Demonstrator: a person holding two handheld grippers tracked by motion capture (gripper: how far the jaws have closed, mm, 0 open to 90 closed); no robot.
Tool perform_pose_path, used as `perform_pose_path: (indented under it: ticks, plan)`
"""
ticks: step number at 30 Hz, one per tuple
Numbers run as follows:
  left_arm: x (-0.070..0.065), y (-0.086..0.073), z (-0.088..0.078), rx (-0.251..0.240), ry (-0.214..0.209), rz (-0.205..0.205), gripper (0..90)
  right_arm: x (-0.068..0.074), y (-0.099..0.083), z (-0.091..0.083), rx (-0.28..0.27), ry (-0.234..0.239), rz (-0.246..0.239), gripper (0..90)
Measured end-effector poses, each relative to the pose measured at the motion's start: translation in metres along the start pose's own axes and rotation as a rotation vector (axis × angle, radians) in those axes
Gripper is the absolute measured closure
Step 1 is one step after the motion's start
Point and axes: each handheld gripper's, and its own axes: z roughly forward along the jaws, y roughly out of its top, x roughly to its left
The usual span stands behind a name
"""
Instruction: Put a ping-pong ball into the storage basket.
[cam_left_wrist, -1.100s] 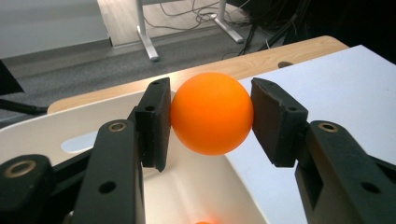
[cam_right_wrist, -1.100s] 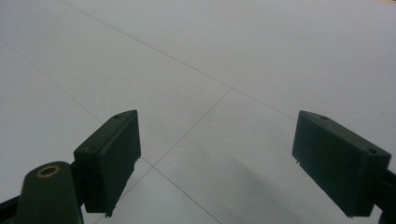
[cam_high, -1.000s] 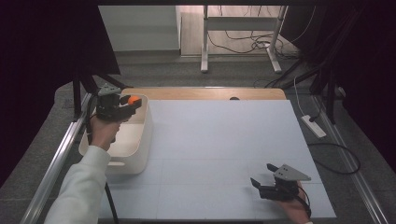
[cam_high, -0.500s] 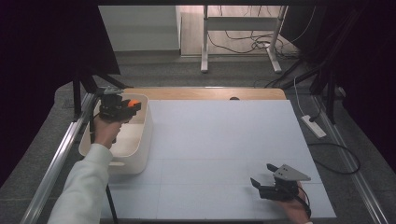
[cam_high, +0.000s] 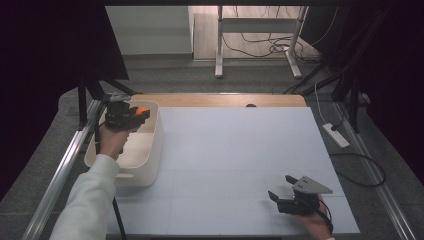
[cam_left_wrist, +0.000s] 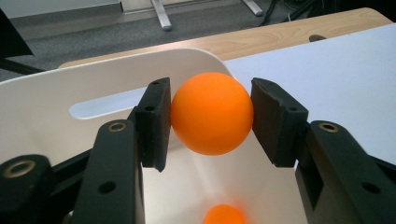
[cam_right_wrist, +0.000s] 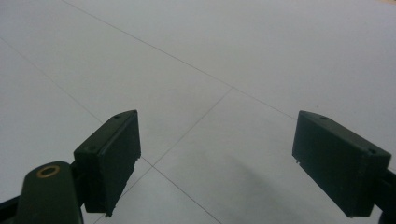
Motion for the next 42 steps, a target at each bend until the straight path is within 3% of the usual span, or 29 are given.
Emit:
perform_pose_path:
  ticks: [3, 6, 11, 12, 16, 27, 34, 42]
  plan:
    - [0.0, 0.0, -0.003, -0.018, 0.017, -0.003, 46.9, 0.0, 0.0, 0.0, 0.0, 0.0, -0.002, 15.0]
    - [-0.003, 0.001, -0.007, -0.047, 0.048, 0.014, 32.9, 0.001, 0.0, 0.0, -0.003, 0.002, -0.004, 15.0]
    - [-0.005, 0.0, -0.016, -0.086, 0.006, 0.019, 23.5, 0.0, 0.0, 0.0, -0.004, 0.005, -0.005, 15.1]
    - [-0.005, 0.0, -0.021, -0.105, -0.038, 0.011, 22.3, 0.0, 0.0, 0.0, -0.004, 0.006, -0.003, 15.0]
    - [-0.01, 0.0, -0.029, -0.132, -0.056, 0.016, 16.5, 0.0, 0.001, -0.001, -0.018, 0.004, -0.005, 15.2]
    - [-0.032, -0.001, -0.05, -0.186, -0.168, 0.076, 13.8, -0.002, 0.001, -0.001, -0.025, 0.015, 0.009, 15.2]
    - [-0.053, -0.006, -0.057, -0.194, -0.22, 0.145, 13.5, -0.001, 0.003, 0.001, -0.031, 0.024, 0.009, 15.2]
    - [-0.064, -0.007, -0.059, -0.182, -0.268, 0.163, 13.6, -0.002, 0.003, 0.001, -0.022, 0.025, 0.011, 15.3]
